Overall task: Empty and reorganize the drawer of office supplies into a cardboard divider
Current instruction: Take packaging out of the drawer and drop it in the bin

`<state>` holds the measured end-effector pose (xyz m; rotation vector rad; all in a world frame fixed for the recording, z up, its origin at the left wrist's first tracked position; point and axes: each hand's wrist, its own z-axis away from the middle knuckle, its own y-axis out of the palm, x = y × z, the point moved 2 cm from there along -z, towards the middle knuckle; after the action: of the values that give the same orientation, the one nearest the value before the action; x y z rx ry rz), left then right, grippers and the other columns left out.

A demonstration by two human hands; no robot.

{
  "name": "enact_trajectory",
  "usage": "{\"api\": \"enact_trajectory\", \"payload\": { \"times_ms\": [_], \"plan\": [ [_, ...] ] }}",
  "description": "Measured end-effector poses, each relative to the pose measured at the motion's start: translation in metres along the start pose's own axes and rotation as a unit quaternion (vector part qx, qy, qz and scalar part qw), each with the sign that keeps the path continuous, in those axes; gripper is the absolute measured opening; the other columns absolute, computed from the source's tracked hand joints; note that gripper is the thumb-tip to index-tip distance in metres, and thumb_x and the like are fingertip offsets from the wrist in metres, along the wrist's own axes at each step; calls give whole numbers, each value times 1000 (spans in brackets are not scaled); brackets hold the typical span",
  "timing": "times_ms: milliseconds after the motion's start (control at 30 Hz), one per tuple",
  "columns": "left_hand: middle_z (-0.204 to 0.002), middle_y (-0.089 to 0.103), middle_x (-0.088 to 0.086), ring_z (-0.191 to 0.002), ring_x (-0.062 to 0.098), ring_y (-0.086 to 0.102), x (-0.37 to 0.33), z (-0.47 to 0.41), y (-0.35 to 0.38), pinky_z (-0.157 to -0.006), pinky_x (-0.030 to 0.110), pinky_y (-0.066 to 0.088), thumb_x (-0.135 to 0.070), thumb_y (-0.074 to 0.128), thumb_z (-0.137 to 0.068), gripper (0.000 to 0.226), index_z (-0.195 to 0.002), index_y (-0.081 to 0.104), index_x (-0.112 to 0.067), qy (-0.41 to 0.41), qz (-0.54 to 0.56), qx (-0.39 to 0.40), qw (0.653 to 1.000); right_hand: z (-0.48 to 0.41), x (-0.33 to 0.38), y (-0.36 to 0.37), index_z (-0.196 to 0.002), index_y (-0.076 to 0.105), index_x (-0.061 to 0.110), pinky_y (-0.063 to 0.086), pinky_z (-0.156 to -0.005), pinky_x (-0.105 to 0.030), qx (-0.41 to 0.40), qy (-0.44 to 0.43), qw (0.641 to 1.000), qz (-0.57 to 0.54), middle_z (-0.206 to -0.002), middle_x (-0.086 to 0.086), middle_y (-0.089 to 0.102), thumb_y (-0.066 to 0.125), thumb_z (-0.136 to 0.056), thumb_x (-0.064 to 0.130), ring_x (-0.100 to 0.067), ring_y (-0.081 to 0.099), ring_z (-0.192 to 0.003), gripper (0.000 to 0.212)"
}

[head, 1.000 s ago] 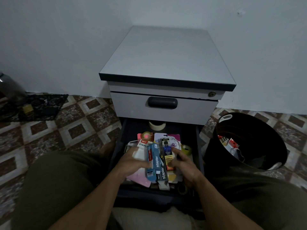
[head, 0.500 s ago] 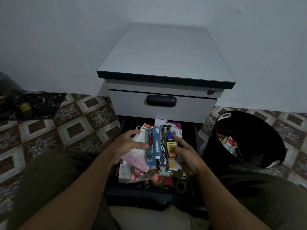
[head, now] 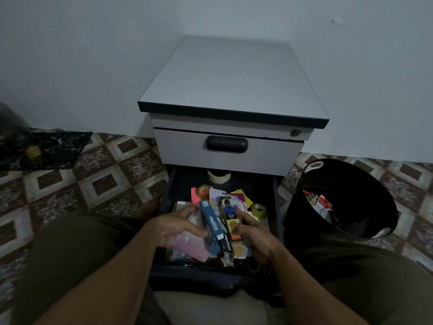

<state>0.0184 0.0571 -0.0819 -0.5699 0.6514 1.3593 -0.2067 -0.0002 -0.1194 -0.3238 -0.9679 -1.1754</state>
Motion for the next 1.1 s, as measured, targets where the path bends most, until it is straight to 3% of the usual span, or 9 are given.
{"api": "enact_trajectory", "payload": {
  "times_ms": [133, 333, 400, 467, 633, 767, 833, 967, 1100],
  "plan": [
    [-145, 49, -8, -133, 18, 39, 2, 3, -2, -98, 44, 39, -22, 90, -67, 81, -135, 52, -41, -8, 62, 35, 997, -1, 3, 0, -135, 56, 32, 49, -100, -57, 4, -5, 1000, 10, -128, -10, 64, 70, -65, 6, -34, 66, -111, 76],
    [-131, 63, -7, -129, 19, 48, 6, 1, 5, -116, 50, 28, -26, 93, -60, 74, -126, 61, -36, 10, 19, 2, 1000, -1, -2, 2, -137, 53, 27, 51, -99, -52, 16, -18, 1000, -17, -125, -6, 68, 60, -79, -4, -32, 66, -113, 65],
    [-122, 67, -3, -118, 18, 55, 5, 1, 7, -107, 42, 39, -12, 82, -76, 60, -128, 57, -27, 5, 32, -9, 999, 0, 0, 6, -135, 55, 28, 54, -93, -47, 28, -31, 999, -26, -127, -5, 68, 56, -84, -5, -30, 65, -114, 61],
    [-124, 67, -1, -119, 21, 56, 6, 2, 9, -105, 44, 43, -14, 84, -73, 61, -126, 58, -28, -10, 35, 6, 999, 0, 2, 9, -133, 58, 30, 55, -87, -41, 35, -40, 998, -15, -130, -2, 66, 59, -81, -1, -26, 65, -115, 61],
    [-126, 69, 4, -119, 29, 62, 12, 1, 5, -92, 44, 53, -12, 71, -61, 67, -124, 64, -33, -27, 83, -2, 996, 0, 1, 3, -130, 61, 33, 43, -108, -50, 33, -37, 999, -8, -134, -1, 63, 63, -73, 8, -28, 60, -121, 63],
    [-89, 68, 8, -68, 19, 64, 14, 3, 4, -60, 27, 51, -25, 52, -69, 50, -115, 63, -9, -61, 106, -24, 992, -2, 4, 0, -132, 59, 34, 41, -110, -53, 34, -34, 999, 13, -132, -3, 64, 66, -64, 13, -30, 59, -122, 71],
    [-83, 69, 7, -65, 20, 64, 12, 0, 6, -56, 25, 49, -36, 41, -90, 36, -105, 63, -12, -62, 138, -43, 988, -3, 5, 1, -128, 62, 36, 41, -109, -54, 35, -34, 999, 11, -131, -5, 65, 66, -63, 14, -32, 59, -120, 69],
    [-108, 76, 7, -92, 24, 71, 7, -6, 11, -69, 30, 51, -69, 44, -93, 61, -126, 62, -22, -84, 118, -84, 986, -3, 7, 1, -125, 65, 35, 44, -105, -58, 33, -31, 999, -1, -123, -9, 69, 65, -68, 10, -36, 61, -117, 63],
    [-113, 72, 4, -83, 23, 71, 7, -10, 9, -61, 30, 55, -51, 61, -91, 68, -151, 37, -31, -77, 113, -109, 985, -5, 8, 0, -132, 60, 30, 47, -101, -58, 15, -24, 999, -19, -124, -11, 68, 66, -67, 7, -35, 64, -114, 69]
  ]
}}
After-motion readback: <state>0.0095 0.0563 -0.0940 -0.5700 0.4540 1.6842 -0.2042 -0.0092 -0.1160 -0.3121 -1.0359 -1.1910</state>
